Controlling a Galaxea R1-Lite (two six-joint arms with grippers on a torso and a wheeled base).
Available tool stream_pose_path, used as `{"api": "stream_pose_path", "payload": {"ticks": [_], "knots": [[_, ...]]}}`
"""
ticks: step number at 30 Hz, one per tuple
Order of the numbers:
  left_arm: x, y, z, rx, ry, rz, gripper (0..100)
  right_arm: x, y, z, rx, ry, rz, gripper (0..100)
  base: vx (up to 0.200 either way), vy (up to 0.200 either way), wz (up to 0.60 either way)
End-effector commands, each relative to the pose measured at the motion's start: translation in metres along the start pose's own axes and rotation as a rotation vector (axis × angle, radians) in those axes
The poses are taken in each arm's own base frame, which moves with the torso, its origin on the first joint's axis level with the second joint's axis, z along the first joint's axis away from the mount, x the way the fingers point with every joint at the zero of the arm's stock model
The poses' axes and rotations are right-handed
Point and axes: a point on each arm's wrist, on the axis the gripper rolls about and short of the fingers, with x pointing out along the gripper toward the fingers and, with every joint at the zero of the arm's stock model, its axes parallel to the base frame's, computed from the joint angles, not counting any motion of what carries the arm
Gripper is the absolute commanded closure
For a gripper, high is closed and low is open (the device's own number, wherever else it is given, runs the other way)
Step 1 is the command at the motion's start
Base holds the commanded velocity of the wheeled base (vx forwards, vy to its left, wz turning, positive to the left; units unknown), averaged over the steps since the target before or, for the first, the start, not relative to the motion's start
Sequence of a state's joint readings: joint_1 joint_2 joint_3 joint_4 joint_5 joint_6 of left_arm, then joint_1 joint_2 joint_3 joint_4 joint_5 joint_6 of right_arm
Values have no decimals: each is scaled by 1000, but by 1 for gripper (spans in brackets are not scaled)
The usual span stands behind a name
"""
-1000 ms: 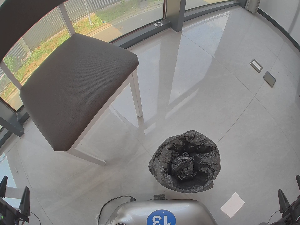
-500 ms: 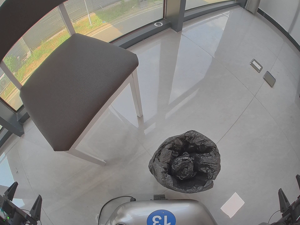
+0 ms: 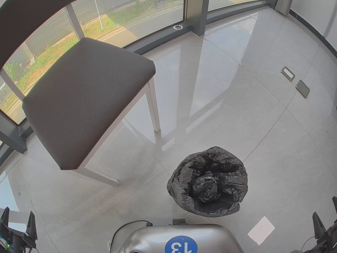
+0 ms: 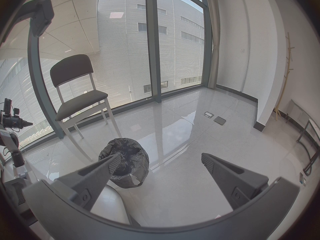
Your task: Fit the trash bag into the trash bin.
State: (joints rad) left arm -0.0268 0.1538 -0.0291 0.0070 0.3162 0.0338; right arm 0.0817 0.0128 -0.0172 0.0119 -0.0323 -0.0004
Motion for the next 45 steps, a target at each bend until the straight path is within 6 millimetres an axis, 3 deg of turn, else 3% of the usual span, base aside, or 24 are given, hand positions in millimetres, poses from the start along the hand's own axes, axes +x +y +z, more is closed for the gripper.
{"api": "stream_pose_path", "payload": {"ticks": [1,6,13,18,21,24,27,30,45], "knots": [[-3,2,-2,-40,-73,-71,0,0,0,-4,0,0,0,0,0,0,0],[-2,2,-2,-47,-95,-69,0,0,0,-4,-1,0,0,0,0,0,0],[-11,4,-6,-166,-174,136,0,0,0,-4,-1,-1,-2,0,0,0,0],[-11,4,-6,-128,-177,119,0,0,0,-4,-3,-1,-2,0,0,0,0],[-10,3,-5,-88,-174,55,0,0,0,-4,-3,-1,-2,0,0,0,0],[-12,-1,-6,-137,-130,-147,0,0,0,-4,0,-1,-2,0,0,0,0],[-12,-4,-10,-79,-99,-263,0,0,0,-4,0,-1,0,0,0,0,0],[-12,-5,-11,-22,-112,-284,0,0,0,-4,0,0,0,0,0,0,0],[-10,-5,-11,-52,-135,-273,0,0,0,-4,0,-1,3,0,0,0,0]]}}
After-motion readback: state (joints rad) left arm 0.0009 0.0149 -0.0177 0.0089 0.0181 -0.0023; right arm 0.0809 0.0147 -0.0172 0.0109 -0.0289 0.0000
